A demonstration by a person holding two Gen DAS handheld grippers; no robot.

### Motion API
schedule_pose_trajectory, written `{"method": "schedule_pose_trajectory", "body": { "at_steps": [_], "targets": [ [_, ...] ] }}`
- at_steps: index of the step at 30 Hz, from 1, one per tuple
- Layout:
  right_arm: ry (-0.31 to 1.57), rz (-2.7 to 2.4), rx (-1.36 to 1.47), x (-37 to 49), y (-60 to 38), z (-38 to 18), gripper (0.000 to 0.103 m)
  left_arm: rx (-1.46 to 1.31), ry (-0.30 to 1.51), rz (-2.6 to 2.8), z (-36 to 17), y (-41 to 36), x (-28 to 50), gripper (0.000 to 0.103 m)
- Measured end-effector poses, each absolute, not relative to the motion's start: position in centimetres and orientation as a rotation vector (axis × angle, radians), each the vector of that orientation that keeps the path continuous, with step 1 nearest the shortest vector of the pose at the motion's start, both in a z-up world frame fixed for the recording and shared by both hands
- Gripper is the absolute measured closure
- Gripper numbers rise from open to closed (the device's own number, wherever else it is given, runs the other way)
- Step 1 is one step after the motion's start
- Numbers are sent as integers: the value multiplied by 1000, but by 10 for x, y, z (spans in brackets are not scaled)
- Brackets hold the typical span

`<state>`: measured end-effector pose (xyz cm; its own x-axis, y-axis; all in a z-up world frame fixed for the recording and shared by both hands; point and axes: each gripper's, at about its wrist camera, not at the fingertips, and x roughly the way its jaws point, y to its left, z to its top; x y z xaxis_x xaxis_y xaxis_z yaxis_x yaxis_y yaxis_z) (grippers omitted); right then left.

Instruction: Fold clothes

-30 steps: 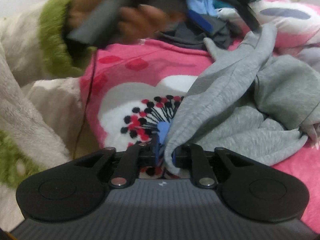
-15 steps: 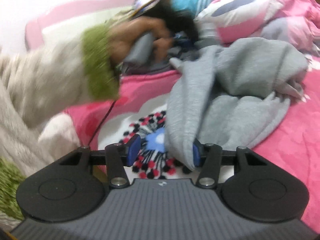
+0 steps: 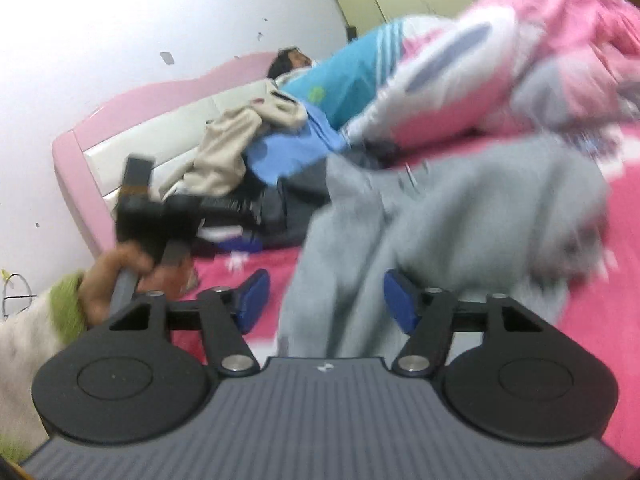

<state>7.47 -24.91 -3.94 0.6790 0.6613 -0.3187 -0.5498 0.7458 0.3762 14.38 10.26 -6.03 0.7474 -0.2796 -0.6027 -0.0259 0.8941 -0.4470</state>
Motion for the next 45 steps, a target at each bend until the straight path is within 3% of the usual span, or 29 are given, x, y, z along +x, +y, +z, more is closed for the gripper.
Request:
{"method": "schedule_pose_trajectory", "body": {
  "at_steps": [2,5,9,10,11,12,29,31,33,37,41,43,45],
  "targets": [
    [485,699,225,106,-226,-31,21,-480,699,-183,-59,100,141,31],
    [542,680,129,145,-186,-35,16,-530,699,-204,-64,106,139,30],
    [636,639,-33,184,-136,-62,18,-592,707,-226,-73,123,139,24],
    [649,639,-59,189,-128,-68,38,-590,708,-238,-75,125,139,22],
    [662,638,-86,195,-120,-74,78,-588,711,-249,-76,127,140,16],
    [666,647,-89,197,-116,-77,96,-591,714,-263,-78,128,140,14],
    [578,971,-254,51,-127,-15,97,-725,819,-432,-103,153,85,6],
    [562,979,-260,51,-134,-8,89,-745,858,-392,-114,154,83,6],
    [547,986,-266,51,-142,-1,74,-749,862,-366,-120,153,84,10],
    [515,1002,-278,50,-156,14,69,-647,827,-325,-114,145,89,16],
    [482,1017,-290,49,-171,29,52,-520,800,-256,-112,136,95,35],
    [466,1003,-293,59,-179,37,50,-487,787,-235,-112,134,95,41],
    [457,930,-298,101,-186,47,50,-454,773,-214,-112,132,94,53]
  ]
}}
